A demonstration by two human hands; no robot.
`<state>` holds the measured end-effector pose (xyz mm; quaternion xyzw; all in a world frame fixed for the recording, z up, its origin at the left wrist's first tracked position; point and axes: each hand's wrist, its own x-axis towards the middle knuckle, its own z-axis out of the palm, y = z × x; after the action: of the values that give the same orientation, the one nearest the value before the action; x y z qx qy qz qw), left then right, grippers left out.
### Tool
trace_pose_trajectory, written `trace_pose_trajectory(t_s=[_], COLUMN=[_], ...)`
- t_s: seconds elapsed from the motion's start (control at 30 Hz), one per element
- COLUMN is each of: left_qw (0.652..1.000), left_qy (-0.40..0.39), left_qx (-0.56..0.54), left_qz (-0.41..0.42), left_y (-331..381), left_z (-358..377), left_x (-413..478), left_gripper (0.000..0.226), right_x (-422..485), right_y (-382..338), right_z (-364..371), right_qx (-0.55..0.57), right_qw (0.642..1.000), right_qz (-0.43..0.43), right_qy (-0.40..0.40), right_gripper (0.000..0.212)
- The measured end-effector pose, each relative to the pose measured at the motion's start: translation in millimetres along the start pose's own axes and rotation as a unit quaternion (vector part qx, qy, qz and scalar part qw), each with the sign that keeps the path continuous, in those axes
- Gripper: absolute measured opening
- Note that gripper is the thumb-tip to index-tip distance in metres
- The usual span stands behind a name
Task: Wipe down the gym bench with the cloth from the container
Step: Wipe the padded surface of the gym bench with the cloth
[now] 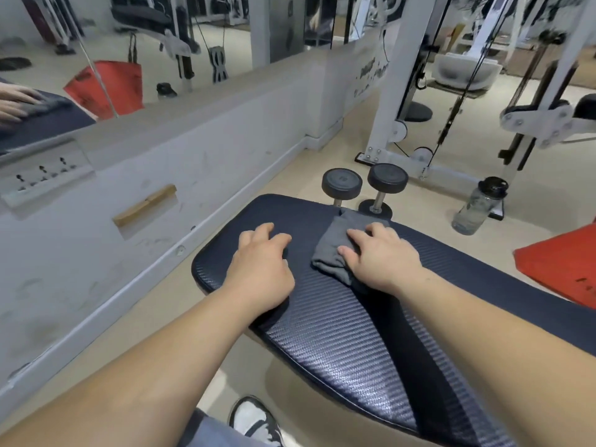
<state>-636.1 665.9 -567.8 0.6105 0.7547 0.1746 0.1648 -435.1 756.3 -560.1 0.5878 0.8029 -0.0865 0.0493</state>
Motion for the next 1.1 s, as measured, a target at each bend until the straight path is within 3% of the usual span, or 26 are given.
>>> trace_pose_trajectory(t_s=[0.17,0.33,0.47,0.53,0.63,0.73,0.87,0.97,1.03,1.1], left_qw=[0.999,0.992,0.988,0.986,0.981,0.977,0.971,0.959,0.950,0.939], left_qy=[-0.003,-0.035,-0.044,-0.052,-0.066,-0.071,-0.063,-0.077,-0.105,-0.134], left_qx=[-0.004,0.011,0.014,0.017,0.012,0.004,-0.002,-0.001,-0.002,-0.007], left_qz=[0.052,0.124,0.147,0.156,0.181,0.202,0.231,0.274,0.296,0.316], left_y=[26.1,56.9,73.5,79.5,90.6,105.1,136.5,169.5,192.1,212.3], left_z=[11.9,27.1,33.2,36.9,43.2,46.1,49.1,58.9,69.5,81.4], left_x=[7.5,8.6,2.1,-5.9,-18.6,-25.9,-27.0,-33.0,-40.7,-47.0], left_gripper=[0.049,0.054,0.047,0.045,0.043,0.039,0.042,0.043,0.043,0.042], right_x=[-36.0,-139.4,-161.3,-145.3,-115.5,-110.9,-170.7,-216.5,-223.0,-218.1], right_y=[38.9,18.6,59.4,95.2,137.8,137.1,112.3,137.7,174.7,210.8], right_z=[11.3,36.1,39.7,33.2,11.7,13.6,39.1,46.9,48.5,37.7], right_qx=[-0.011,-0.067,-0.090,-0.112,-0.086,-0.074,-0.087,-0.096,-0.112,-0.115], right_qw=[0.997,0.992,0.989,0.990,0.989,0.974,0.989,0.993,0.990,0.982], right_qz=[0.060,-0.062,-0.089,-0.042,0.117,0.210,0.092,0.017,0.039,0.134], right_qy=[0.037,0.087,0.080,0.070,0.035,0.047,0.078,0.073,0.072,0.062], right_gripper=[0.059,0.066,0.065,0.069,0.070,0.070,0.076,0.072,0.075,0.080])
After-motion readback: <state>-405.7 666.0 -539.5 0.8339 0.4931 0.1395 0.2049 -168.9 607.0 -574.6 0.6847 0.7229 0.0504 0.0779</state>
